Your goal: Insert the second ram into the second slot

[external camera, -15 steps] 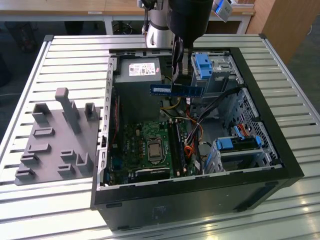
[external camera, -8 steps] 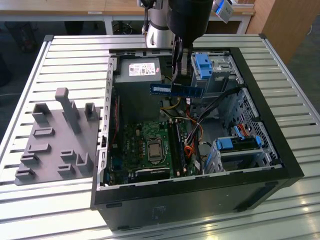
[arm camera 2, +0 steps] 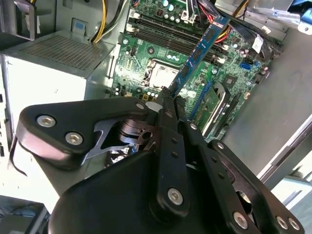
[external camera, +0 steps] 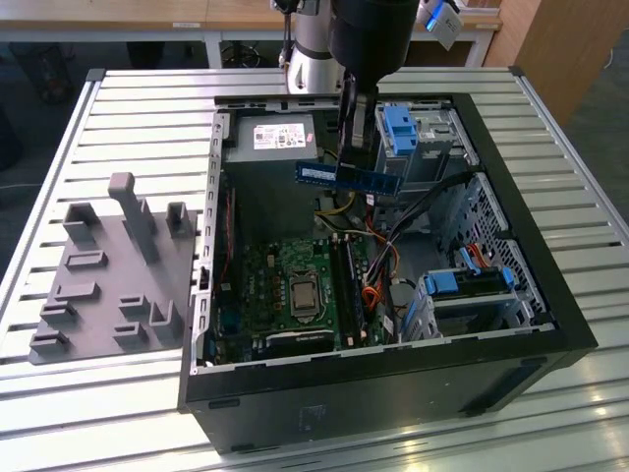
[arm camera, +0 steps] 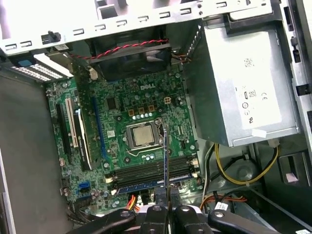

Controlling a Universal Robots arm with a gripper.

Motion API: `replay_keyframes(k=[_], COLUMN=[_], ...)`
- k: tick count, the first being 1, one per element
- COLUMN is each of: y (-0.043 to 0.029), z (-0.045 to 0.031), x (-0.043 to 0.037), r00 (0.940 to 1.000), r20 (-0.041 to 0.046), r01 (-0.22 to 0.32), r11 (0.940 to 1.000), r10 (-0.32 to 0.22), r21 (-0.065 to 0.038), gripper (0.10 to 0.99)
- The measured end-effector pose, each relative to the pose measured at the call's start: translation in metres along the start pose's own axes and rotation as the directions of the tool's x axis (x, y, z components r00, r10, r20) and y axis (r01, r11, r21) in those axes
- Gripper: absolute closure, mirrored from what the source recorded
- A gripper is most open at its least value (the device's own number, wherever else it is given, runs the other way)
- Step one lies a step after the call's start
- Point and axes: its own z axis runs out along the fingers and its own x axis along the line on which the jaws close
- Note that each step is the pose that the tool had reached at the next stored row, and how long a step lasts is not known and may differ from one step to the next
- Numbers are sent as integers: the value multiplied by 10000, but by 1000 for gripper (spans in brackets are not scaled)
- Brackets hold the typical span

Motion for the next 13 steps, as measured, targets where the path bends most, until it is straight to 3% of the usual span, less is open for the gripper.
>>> replay_keyframes(k=[13], y=[0], z=[1], x=[0], r00=[9939], r20=[40], r01=[-1100], r11=[9939], r10=[1100], r21=[16], gripper=[949])
